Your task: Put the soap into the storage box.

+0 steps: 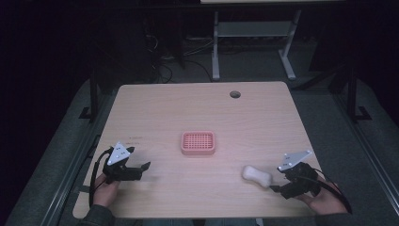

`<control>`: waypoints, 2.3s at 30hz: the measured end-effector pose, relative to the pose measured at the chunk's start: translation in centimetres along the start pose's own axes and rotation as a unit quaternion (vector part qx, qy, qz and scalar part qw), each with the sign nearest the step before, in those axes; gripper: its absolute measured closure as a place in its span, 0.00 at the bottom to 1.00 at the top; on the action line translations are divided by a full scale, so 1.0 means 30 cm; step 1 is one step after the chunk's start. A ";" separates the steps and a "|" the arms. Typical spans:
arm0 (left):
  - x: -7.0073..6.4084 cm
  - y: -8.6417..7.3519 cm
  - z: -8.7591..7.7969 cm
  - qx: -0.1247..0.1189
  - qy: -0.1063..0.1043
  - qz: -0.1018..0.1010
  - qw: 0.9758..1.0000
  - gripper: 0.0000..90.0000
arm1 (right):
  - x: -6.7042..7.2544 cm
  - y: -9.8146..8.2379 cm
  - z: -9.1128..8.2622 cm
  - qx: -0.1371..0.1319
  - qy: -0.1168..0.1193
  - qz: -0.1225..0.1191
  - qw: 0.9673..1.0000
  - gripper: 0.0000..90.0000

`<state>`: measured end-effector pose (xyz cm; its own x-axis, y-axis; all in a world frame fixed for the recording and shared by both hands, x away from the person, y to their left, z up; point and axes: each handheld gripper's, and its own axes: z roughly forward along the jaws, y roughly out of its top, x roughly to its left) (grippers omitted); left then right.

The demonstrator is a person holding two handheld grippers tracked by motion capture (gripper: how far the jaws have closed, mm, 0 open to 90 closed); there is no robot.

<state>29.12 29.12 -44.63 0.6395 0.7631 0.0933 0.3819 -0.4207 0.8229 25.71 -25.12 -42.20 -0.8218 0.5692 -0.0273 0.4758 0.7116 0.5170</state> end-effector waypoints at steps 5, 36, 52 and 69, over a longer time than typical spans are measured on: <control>0.001 0.001 -0.001 0.000 0.001 0.002 1.000 0.15 | 0.003 0.040 0.018 0.010 0.003 -0.018 1.000 0.32; 0.007 0.000 -0.008 -0.001 0.001 -0.002 1.000 0.15 | 0.008 0.183 0.175 0.092 0.019 -0.070 0.993 0.45; 0.011 0.000 -0.011 0.003 0.001 -0.001 1.000 0.15 | 0.001 0.201 0.201 0.111 0.033 -0.074 0.990 0.51; 0.012 -0.002 -0.012 -0.005 0.003 -0.006 1.000 0.15 | 0.003 0.216 0.192 0.114 0.038 -0.078 0.990 0.54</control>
<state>29.09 29.60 -44.44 0.6309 0.7710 0.0871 0.3831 -0.4072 0.8291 30.52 -18.07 -43.78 -0.9077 0.4190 -0.0223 0.3931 0.8678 0.3040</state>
